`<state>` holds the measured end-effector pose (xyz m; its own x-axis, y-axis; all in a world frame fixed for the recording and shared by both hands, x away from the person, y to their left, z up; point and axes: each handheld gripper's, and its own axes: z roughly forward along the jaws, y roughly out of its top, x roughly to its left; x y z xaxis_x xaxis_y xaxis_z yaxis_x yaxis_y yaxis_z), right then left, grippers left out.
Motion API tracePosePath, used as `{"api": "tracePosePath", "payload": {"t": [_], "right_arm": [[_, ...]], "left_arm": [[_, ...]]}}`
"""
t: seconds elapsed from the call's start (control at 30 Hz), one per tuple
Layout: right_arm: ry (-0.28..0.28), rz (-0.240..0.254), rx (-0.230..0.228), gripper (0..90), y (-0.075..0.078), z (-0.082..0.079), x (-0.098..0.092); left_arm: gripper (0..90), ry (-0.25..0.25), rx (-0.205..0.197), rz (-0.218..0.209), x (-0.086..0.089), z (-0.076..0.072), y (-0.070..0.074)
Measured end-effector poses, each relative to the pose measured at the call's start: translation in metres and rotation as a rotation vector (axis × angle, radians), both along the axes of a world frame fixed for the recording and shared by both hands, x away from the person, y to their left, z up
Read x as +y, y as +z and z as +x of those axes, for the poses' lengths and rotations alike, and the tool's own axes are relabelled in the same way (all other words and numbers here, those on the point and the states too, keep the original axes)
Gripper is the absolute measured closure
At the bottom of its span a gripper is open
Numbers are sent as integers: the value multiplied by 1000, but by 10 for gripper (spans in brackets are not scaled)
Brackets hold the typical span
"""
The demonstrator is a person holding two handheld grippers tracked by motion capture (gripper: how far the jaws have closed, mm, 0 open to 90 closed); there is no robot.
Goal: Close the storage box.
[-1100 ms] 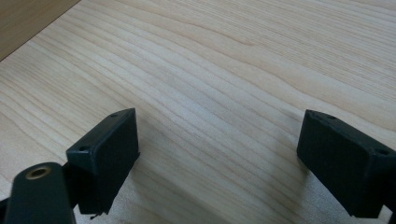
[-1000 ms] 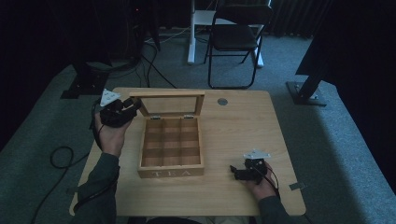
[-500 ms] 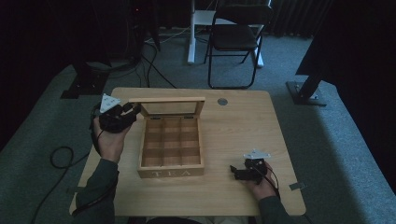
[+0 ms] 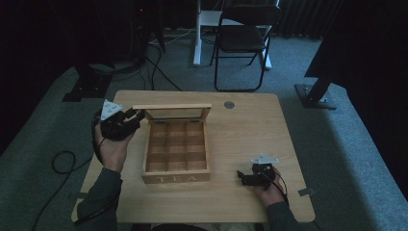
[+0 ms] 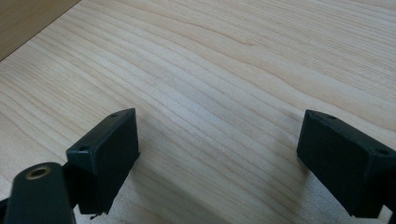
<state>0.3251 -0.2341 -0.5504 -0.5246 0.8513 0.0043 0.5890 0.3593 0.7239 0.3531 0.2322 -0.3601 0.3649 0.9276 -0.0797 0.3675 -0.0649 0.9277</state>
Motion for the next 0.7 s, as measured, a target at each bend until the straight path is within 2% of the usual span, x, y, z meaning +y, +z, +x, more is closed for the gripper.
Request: {"api": "tracePosePath", "payload": {"t": [0.43,0.7], "right_arm": [[7,0,2,123,0,1,1],[8,0,3,123,0,1,1]], "left_arm": [[595,0,16,-24,1,-9,-6],[592,0,25,-23,1,-14,-9]]}}
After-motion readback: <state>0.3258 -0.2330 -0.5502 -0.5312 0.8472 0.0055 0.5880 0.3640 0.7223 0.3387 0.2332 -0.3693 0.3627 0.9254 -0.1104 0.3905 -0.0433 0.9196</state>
